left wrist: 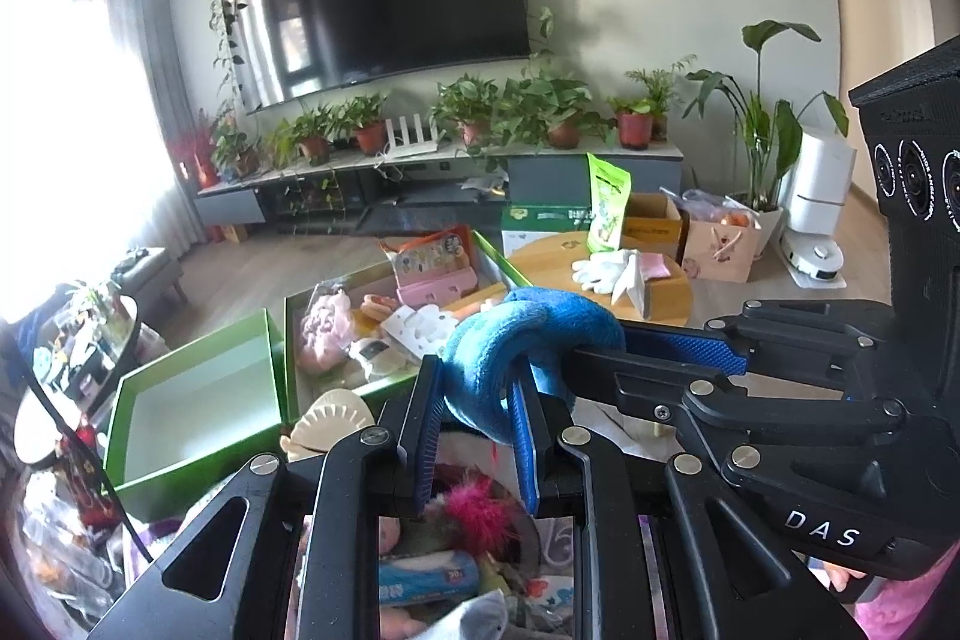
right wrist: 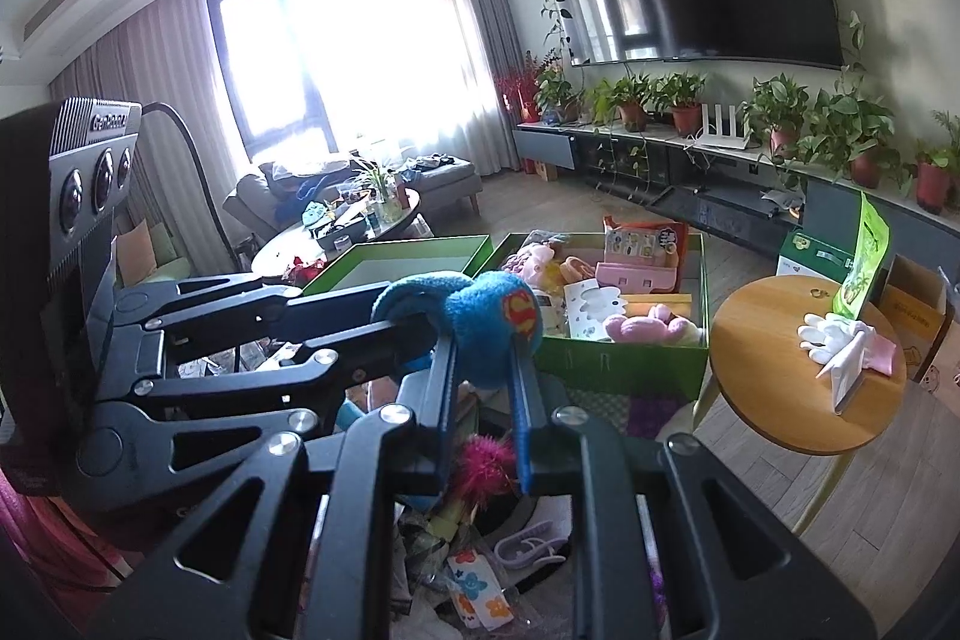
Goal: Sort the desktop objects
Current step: 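Lift the blue plush toy with both grippers toward the green box, then carry the blue plush toy with both grippers over the green box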
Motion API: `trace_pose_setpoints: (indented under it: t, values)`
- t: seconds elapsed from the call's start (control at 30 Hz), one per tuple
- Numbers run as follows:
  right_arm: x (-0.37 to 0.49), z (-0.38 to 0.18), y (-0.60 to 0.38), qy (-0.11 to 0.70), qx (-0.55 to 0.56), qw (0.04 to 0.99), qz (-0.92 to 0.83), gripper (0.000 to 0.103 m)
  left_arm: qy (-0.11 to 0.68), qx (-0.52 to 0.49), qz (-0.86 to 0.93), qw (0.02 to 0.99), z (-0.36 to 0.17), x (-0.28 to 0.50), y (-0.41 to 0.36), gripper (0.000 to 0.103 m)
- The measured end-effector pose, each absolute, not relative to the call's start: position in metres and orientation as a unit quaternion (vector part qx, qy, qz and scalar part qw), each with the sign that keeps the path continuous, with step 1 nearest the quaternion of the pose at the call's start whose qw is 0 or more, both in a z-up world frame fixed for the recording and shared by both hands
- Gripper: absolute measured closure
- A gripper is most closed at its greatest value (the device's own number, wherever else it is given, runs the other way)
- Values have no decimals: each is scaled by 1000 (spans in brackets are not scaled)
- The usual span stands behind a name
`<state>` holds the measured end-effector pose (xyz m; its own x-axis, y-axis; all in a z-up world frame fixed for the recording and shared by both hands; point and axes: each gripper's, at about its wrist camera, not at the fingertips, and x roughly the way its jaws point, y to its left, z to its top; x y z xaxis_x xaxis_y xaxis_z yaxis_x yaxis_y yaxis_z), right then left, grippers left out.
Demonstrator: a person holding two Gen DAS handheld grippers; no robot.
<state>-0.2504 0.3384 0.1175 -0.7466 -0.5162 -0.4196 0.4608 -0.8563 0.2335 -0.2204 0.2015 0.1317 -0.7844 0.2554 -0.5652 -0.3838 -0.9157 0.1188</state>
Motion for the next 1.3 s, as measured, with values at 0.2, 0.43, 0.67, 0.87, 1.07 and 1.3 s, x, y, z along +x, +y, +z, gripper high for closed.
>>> trace_pose_setpoints:
  t: [0.2, 0.43, 0.67, 0.87, 1.07, 1.3]
  values:
    - [-264, 116, 344, -69, 243, 261, -932, 86, 122, -279, 937, 172, 133, -235, 205, 82]
    - [-287, 116, 349, -79, 244, 266, -929, 86, 131, -274, 937, 171, 138, -257, 210, 82]
    - [-308, 123, 356, -83, 237, 266, -931, 85, 138, -265, 938, 175, 146, -281, 216, 82]
    - [-332, 126, 362, -86, 237, 263, -931, 85, 145, -263, 937, 180, 146, -304, 222, 82]
    - [-359, 121, 369, -95, 242, 262, -929, 85, 153, -268, 933, 183, 142, -334, 229, 82]
    - [-391, 112, 375, -107, 253, 257, -927, 85, 153, -281, 928, 189, 132, -369, 234, 82]
